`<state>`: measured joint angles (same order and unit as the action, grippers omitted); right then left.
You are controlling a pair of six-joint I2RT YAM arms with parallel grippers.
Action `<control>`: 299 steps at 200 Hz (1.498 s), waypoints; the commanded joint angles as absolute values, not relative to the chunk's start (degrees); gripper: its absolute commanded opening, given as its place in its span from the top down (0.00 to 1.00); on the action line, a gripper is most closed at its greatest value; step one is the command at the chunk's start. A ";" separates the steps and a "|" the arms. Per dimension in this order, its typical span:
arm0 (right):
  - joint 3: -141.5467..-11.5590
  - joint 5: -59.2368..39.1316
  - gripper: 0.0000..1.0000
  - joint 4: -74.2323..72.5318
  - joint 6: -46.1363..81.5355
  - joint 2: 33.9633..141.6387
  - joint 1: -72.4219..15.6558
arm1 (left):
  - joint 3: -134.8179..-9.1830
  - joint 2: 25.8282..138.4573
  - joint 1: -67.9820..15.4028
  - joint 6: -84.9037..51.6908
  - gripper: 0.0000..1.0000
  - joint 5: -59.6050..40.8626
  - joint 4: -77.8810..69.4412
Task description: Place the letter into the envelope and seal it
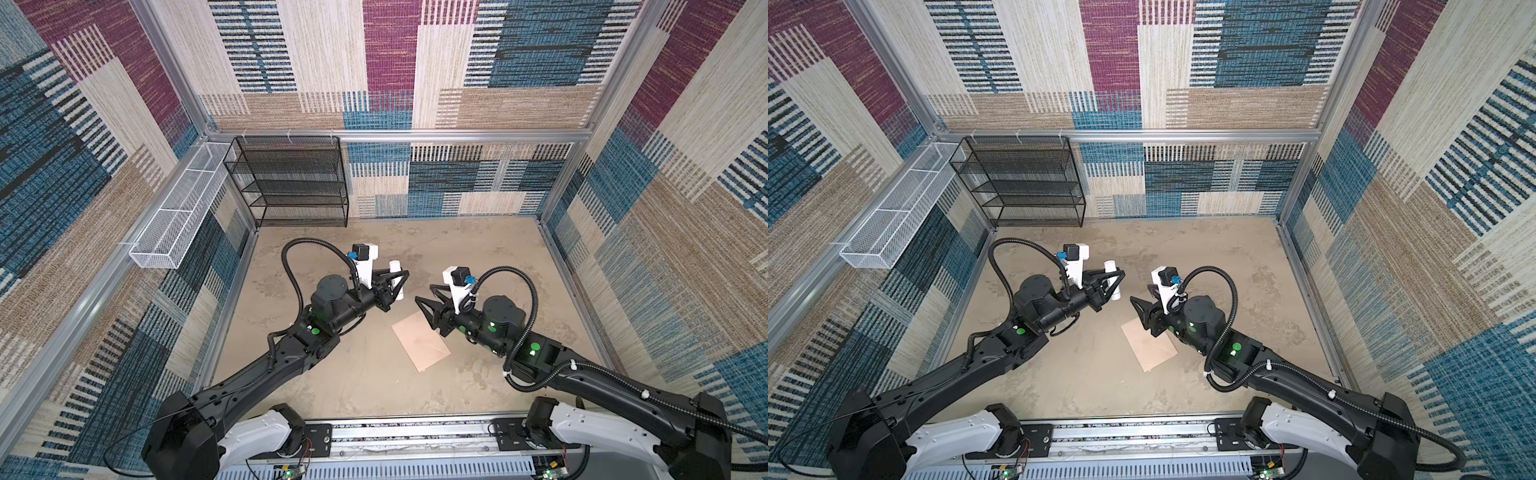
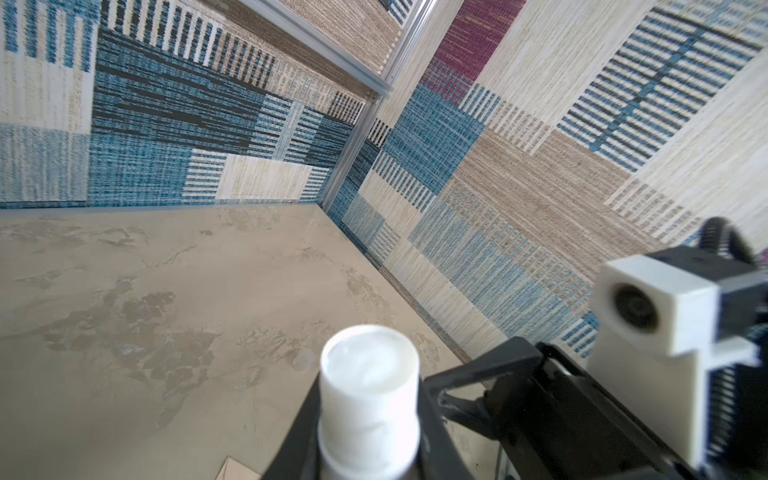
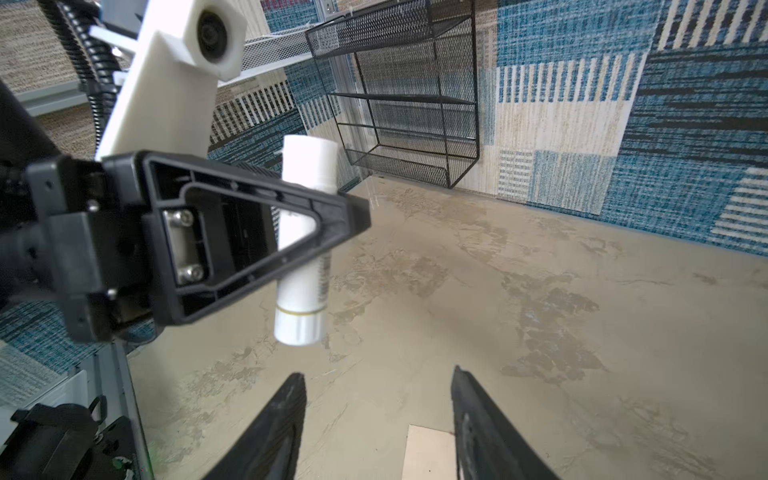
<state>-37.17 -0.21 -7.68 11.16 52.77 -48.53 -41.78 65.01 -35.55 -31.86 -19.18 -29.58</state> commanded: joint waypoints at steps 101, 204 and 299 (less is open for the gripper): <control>-31.40 -46.82 0.39 -41.20 25.69 62.43 -34.76 | -42.00 77.08 -31.38 -52.31 1.00 -46.83 -65.45; -33.81 -52.25 0.43 -49.48 32.25 70.09 -33.75 | -43.05 81.56 -32.87 -53.59 1.00 -47.90 -69.60; -34.63 -52.47 0.56 -50.41 33.74 71.46 -33.13 | -43.24 81.40 -33.65 -52.83 1.00 -48.03 -68.97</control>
